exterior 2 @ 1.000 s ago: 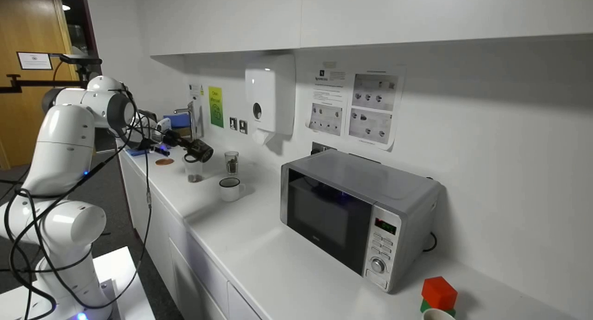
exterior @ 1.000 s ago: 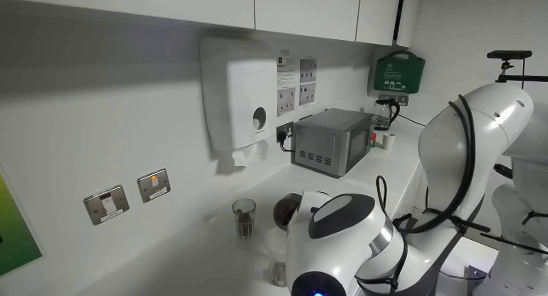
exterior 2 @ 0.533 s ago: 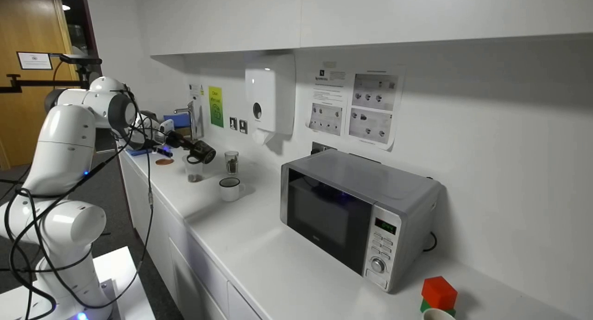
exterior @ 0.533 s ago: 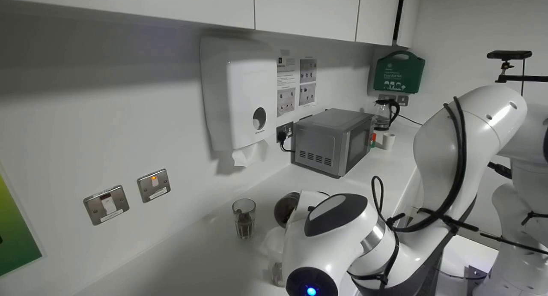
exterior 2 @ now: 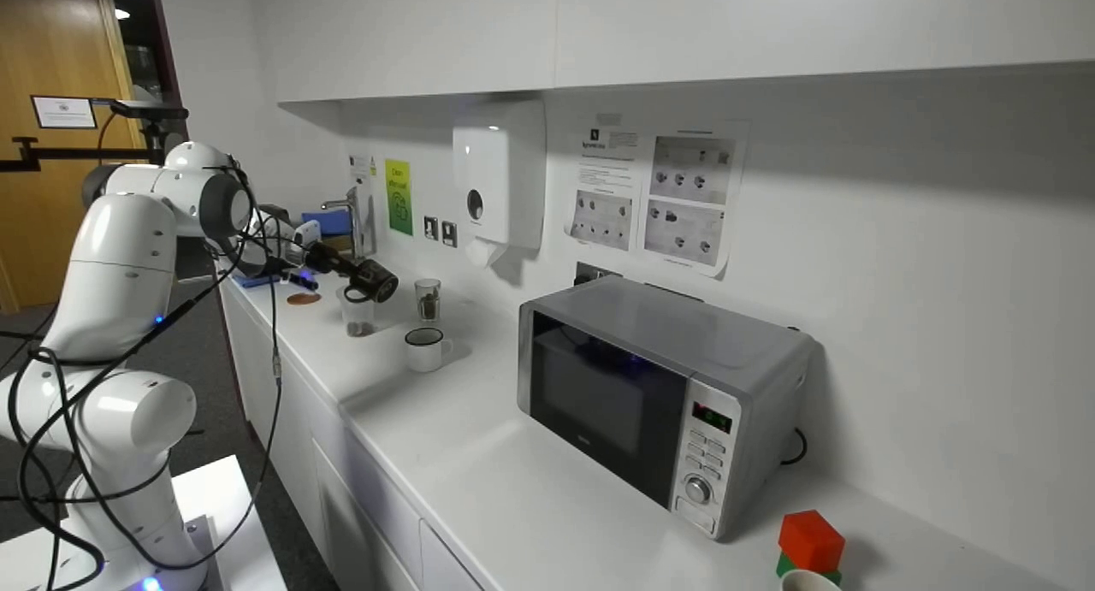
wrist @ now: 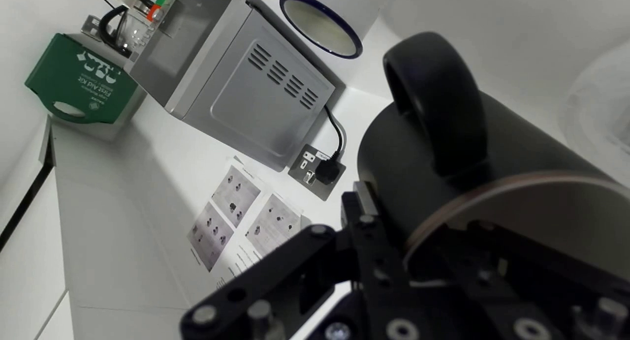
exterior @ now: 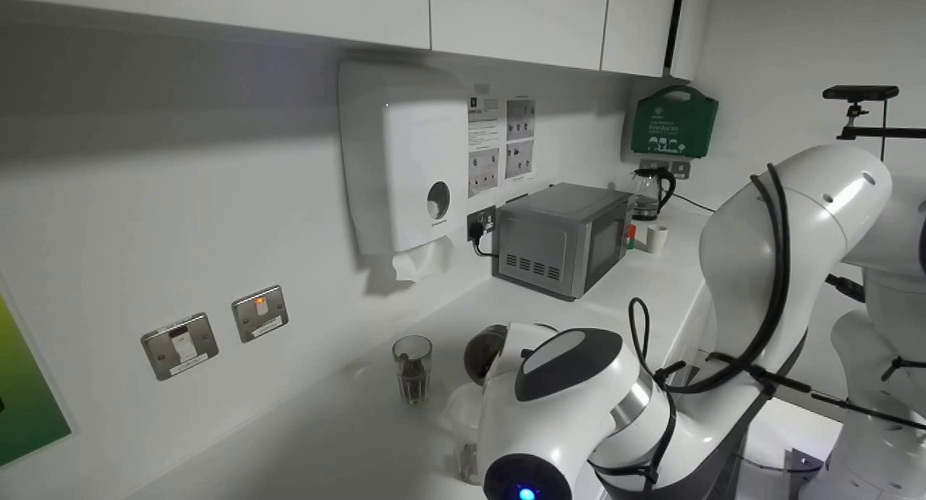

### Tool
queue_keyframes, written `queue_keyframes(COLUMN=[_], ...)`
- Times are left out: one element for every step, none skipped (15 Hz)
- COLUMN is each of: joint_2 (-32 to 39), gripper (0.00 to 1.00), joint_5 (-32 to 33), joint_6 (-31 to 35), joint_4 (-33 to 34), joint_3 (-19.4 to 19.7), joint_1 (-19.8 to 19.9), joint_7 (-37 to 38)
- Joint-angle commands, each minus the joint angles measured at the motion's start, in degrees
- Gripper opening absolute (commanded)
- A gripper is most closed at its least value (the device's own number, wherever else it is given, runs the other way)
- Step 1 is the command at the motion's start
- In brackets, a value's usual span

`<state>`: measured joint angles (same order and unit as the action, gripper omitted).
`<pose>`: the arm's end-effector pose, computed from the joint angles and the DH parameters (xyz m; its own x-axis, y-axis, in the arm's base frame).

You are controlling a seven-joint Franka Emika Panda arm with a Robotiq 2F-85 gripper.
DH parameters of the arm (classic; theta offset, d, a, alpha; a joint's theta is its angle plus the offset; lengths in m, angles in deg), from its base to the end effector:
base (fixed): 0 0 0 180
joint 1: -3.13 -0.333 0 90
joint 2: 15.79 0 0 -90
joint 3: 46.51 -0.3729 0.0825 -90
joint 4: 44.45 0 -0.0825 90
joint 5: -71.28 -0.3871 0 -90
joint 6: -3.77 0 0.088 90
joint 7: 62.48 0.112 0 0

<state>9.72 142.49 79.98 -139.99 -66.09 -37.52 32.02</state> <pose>0.4509 0.4688 0.4344 0.5739 0.1230 0.8096 -0.5910 -0.6222 0.5134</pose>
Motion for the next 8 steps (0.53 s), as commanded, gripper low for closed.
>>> queue_keyframes(joint_2=[-1.4, -1.6, -1.7, -1.6, -1.3, -1.1, -0.7, 0.0], gripper=[0.02, 0.02, 0.02, 0.02, 0.02, 0.02, 0.02, 0.02], joint_5=[-1.0, -1.0, -1.0, -1.1, -1.2, -1.3, -1.5, -1.6], joint_6=[-3.2, -3.6, -4.2, -5.0, -5.9, -6.6, -7.6, -9.0], joint_4=[1.1, 0.9, 0.8, 0.9, 1.3, 1.6, 2.2, 3.0], joint_3=[0.0, -0.1, -0.1, -0.1, 0.0, 0.0, 0.1, 0.2], joint_1=[-0.8, -1.0, -1.2, -1.4, -1.6, -1.8, -2.0, -2.3], joint_7=[-0.9, -0.6, -0.4, -0.1, -0.1, -0.1, -0.3, -0.7])
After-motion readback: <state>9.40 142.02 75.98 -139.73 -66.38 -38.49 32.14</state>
